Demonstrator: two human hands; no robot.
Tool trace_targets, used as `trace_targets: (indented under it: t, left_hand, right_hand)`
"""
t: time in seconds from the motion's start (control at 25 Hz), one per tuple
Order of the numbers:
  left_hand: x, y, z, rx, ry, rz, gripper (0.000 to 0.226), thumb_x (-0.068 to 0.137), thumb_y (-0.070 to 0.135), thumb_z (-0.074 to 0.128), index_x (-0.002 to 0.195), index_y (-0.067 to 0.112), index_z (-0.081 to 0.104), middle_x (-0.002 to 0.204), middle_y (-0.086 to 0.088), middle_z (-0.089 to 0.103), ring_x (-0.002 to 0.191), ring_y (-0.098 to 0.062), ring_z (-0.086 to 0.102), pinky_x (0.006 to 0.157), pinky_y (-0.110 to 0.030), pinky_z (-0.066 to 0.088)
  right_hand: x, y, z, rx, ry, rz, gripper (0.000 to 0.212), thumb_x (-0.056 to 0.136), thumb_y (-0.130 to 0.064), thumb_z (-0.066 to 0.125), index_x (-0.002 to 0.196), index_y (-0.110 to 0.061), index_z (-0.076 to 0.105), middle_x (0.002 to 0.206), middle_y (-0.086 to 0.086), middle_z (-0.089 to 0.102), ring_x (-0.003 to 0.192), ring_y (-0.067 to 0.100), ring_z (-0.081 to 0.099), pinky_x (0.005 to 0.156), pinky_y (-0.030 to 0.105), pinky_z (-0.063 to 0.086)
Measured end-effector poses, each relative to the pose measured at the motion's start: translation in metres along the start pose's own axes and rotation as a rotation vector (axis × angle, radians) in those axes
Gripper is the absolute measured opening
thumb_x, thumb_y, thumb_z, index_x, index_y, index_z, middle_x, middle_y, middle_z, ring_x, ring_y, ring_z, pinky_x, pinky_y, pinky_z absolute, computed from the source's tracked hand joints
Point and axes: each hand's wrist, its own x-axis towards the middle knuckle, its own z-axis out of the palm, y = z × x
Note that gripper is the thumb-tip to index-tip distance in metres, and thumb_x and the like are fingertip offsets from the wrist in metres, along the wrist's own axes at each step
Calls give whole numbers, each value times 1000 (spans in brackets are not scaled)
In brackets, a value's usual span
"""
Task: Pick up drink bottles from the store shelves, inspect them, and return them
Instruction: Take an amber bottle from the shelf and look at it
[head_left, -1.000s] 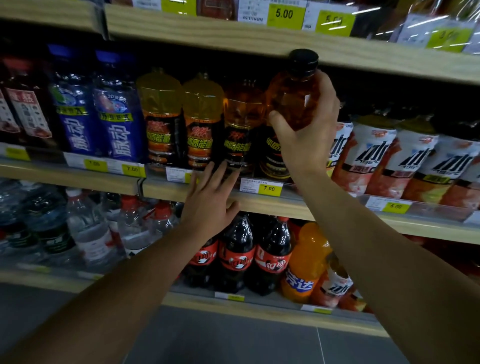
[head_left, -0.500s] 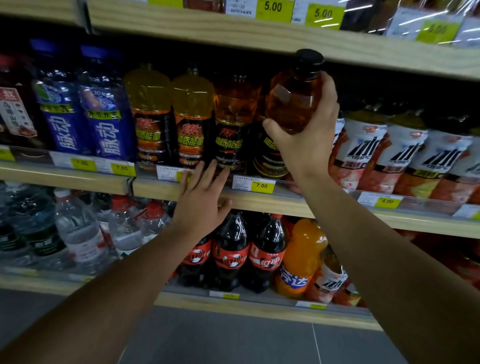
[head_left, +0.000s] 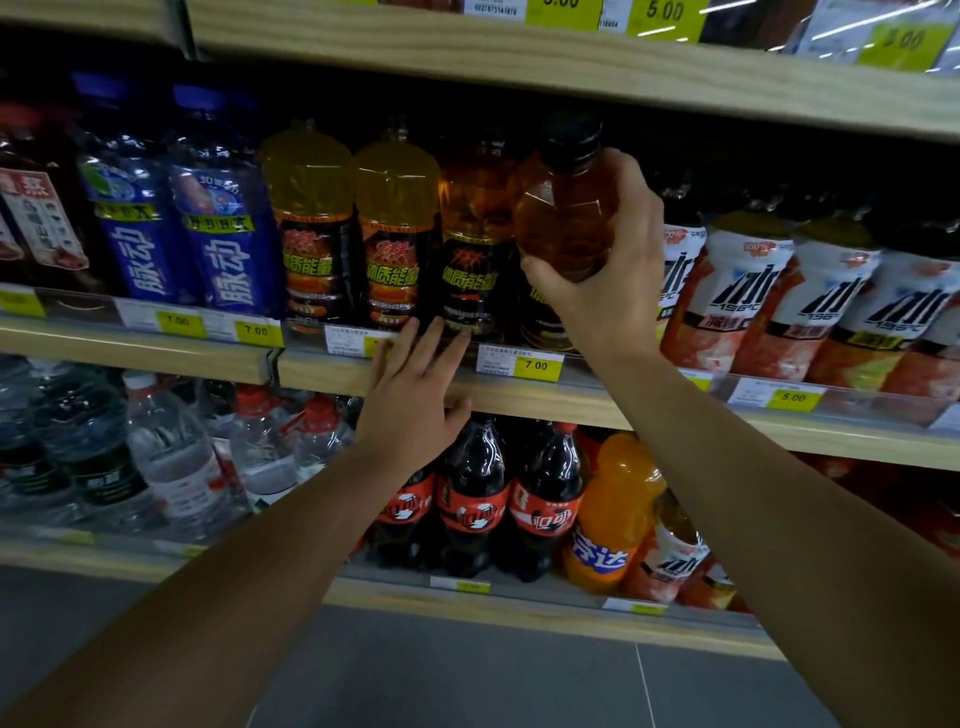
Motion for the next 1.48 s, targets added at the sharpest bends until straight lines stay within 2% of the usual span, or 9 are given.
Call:
trace_targets:
  t: [0.08,0.24,0.44,0.64,0.8,0.92,1.16,1.36,1.48]
  left_hand:
    - [0,1,0,-6,1,-2,73,92,42,63,155,22,32,163,-10,27,153,-33,12,122,-57,16]
    - [-2,2,2,-31,28,-9,73,89,39,67,153,19,37,160,-12,31,151,-35,16,120,-59,19]
    - [-2,4,1,-50,22,-20,73,90,38,67,153,18,37,161,-12,30,152,-35,13,120,-59,20]
    - [-2,4,1,-43,-9,-30,74,91,38,64,155,20,32,163,-10,24,153,-33,9,122,-57,16]
    - [-2,6,0,-52,-2,-40,74,90,35,66,155,20,32,163,-11,24,153,-33,9,122,-57,16]
    - [-1,4,-2,-46,-24,-36,75,91,36,64,156,23,28,165,-9,20,154,-31,5,123,-53,13]
    - [-1,5,-3,-40,-50,-38,78,92,37,62,158,24,22,166,-7,14,154,-30,0,123,-51,7]
    - [-2,5,-1,-32,-49,-35,78,92,36,62,158,24,22,167,-7,12,154,-30,-1,124,-53,8]
    - [-2,5,2,-22,-48,-40,78,92,37,61,158,23,21,167,-7,10,154,-30,-2,124,-55,9]
  right_hand:
    - [0,2,3,30,25,12,90,75,-26,84,148,-16,33,141,7,40,130,15,43,106,37,46]
    - [-5,5,1,70,36,35,89,75,-24,83,147,-13,32,139,2,39,129,12,43,106,27,43]
    - [-19,7,-6,122,97,128,90,72,-23,81,144,-14,28,135,-2,42,125,13,49,101,38,50]
    - [-1,3,-11,149,58,172,83,78,-20,80,142,-12,29,122,-11,51,112,-5,55,95,22,51]
    - [18,7,6,71,-94,209,88,74,-34,79,146,-25,30,129,-4,54,120,13,54,102,40,49]
    - [17,14,12,39,-56,275,86,78,-33,78,149,-23,31,135,-1,45,125,13,44,107,37,44]
    - [35,13,17,-174,-47,315,85,81,-35,79,152,-19,33,140,7,40,123,21,49,95,19,40]
    - [39,15,14,-335,-69,239,76,84,-27,76,148,-18,35,142,10,39,116,29,56,95,40,52]
    - [41,20,14,-473,-98,193,65,89,-21,68,147,-21,38,143,7,42,121,32,50,100,42,47]
